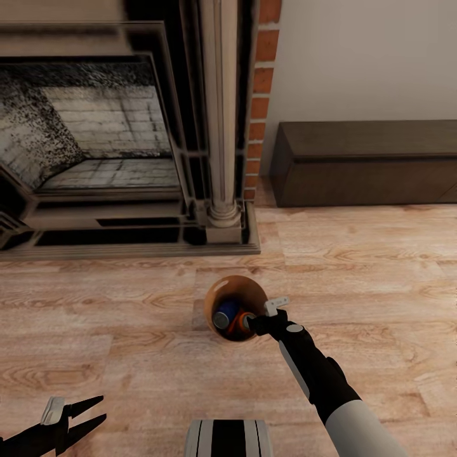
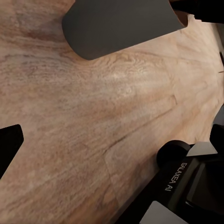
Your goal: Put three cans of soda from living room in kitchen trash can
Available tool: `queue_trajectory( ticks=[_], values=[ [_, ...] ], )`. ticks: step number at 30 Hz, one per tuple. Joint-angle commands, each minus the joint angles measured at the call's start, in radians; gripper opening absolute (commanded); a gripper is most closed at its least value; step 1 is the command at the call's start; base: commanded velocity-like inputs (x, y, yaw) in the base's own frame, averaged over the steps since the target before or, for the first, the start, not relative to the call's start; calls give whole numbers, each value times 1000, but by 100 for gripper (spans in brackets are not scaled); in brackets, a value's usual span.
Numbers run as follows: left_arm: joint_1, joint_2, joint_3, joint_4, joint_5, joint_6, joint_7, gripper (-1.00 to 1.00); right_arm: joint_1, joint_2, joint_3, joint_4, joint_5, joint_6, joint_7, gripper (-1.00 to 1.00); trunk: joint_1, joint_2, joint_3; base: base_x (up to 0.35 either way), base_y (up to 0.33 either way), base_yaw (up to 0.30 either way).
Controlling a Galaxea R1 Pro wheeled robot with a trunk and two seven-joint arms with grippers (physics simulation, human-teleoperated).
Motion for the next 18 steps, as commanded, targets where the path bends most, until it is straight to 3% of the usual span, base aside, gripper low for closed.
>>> queue_trajectory(
  ticks=[1,10,18],
  values=[
    [0,0,0,0,0,0,0,100,0,0,0,0,0,0,0,100,-4,7,3,0,0,0],
    [0,0,-1,0,0,0,0,100,0,0,0,0,0,0,0,100,-38,70,31,0,0,0],
    [0,0,0,0,0,0,0,100,0,0,0,1,0,0,0,100,-42,77,35,0,0,0]
  ],
)
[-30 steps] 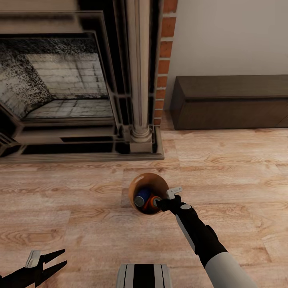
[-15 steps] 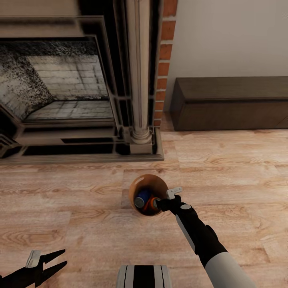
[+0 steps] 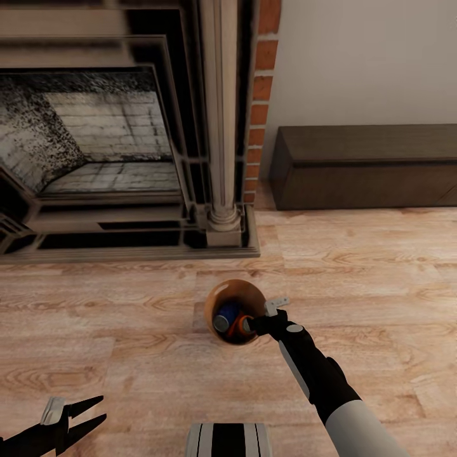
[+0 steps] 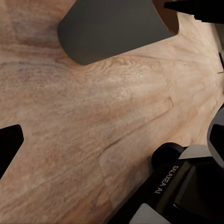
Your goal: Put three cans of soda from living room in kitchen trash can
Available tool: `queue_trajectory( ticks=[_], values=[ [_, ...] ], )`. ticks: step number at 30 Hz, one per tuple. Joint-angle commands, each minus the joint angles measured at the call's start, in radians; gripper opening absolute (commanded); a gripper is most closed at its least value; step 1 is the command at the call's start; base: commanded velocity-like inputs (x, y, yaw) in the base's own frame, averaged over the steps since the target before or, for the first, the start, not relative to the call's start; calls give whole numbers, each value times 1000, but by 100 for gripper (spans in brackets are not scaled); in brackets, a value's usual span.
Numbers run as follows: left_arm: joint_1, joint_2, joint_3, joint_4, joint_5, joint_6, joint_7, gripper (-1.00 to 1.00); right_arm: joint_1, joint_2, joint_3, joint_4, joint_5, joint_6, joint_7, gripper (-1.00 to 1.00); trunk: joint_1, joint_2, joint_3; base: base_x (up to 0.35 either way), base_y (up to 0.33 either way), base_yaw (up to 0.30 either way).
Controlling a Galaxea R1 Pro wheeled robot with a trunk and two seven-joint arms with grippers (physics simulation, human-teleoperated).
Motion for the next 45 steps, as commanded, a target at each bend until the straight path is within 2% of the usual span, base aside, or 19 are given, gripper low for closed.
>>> queue_trajectory(
  ticks=[1,28,45],
  values=[
    [0,0,0,0,0,0,0,100,0,0,0,0,0,0,0,100,-4,7,3,0,0,0],
    [0,0,-2,0,0,1,0,100,0,0,0,0,0,0,0,100,-107,196,88,0,0,0],
    [0,0,-3,0,-1,2,0,100,0,0,0,1,0,0,0,100,-173,315,167,0,0,0]
  ],
)
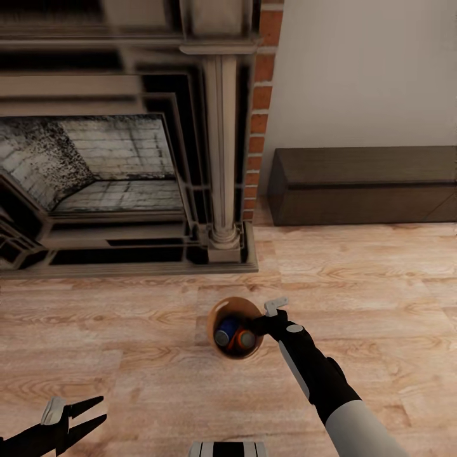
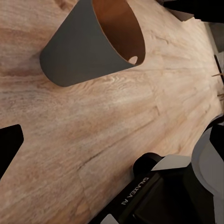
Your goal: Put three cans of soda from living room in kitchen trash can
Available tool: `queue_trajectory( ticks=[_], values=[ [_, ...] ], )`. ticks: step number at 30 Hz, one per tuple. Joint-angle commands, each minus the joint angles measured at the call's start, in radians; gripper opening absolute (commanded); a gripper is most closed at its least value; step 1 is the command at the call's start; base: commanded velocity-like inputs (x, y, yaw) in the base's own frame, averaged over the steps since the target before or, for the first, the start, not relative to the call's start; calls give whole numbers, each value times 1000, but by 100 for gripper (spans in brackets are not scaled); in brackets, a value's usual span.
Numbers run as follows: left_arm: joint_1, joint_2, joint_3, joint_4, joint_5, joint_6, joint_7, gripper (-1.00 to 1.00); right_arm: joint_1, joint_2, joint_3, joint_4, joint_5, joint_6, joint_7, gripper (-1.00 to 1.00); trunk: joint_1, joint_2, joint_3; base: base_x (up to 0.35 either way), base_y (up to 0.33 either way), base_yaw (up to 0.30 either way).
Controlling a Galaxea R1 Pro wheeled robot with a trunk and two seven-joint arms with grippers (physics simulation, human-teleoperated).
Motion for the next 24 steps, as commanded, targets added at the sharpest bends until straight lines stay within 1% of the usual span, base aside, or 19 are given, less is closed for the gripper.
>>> queue_trajectory(
  ticks=[1,24],
  values=[
    [0,0,0,0,0,0,0,100,0,0,0,0,0,0,0,100,-4,7,5,0,0,0],
    [0,0,0,-1,0,0,0,100,0,0,0,1,0,0,0,100,-92,168,114,0,0,0]
  ],
)
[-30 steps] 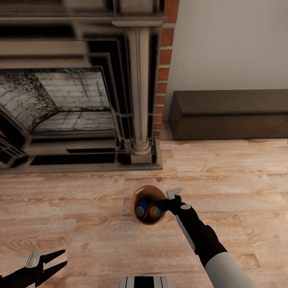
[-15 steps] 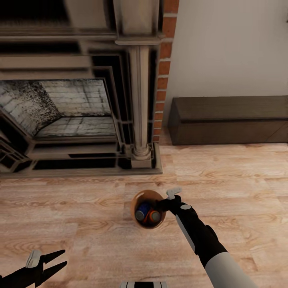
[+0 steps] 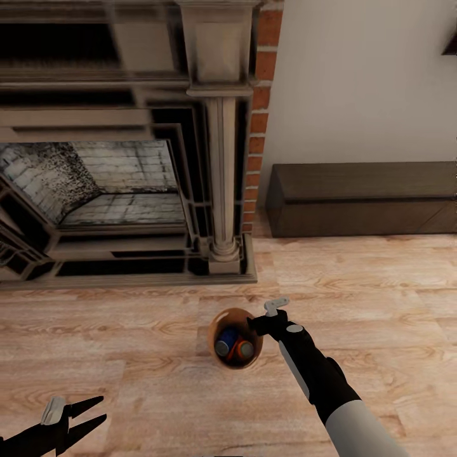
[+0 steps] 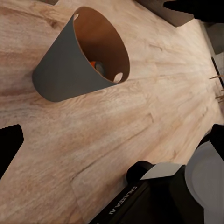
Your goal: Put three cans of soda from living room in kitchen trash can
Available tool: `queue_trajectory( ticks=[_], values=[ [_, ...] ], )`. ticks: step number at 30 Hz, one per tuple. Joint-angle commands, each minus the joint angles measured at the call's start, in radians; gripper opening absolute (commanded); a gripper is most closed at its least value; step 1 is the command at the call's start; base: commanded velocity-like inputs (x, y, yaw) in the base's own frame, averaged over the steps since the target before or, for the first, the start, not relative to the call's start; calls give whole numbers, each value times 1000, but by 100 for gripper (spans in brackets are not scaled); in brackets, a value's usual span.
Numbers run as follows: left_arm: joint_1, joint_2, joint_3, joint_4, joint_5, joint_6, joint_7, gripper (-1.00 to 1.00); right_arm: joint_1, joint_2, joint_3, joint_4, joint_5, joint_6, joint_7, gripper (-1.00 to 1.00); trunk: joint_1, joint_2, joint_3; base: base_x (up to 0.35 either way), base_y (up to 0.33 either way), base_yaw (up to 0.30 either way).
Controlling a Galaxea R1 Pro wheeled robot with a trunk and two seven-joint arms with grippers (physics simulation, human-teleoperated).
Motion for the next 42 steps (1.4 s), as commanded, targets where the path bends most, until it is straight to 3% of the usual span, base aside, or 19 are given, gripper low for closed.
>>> queue_trajectory(
  ticks=[1,15,42],
  values=[
    [0,0,0,0,0,0,0,100,0,0,0,0,0,0,0,100,-4,7,5,0,0,0],
    [0,0,4,1,1,-2,0,100,0,0,0,0,0,-1,0,100,-4,7,27,0,0,0],
    [0,0,0,0,1,1,0,100,0,0,0,0,0,-1,1,100,-107,196,155,0,0,0]
  ],
)
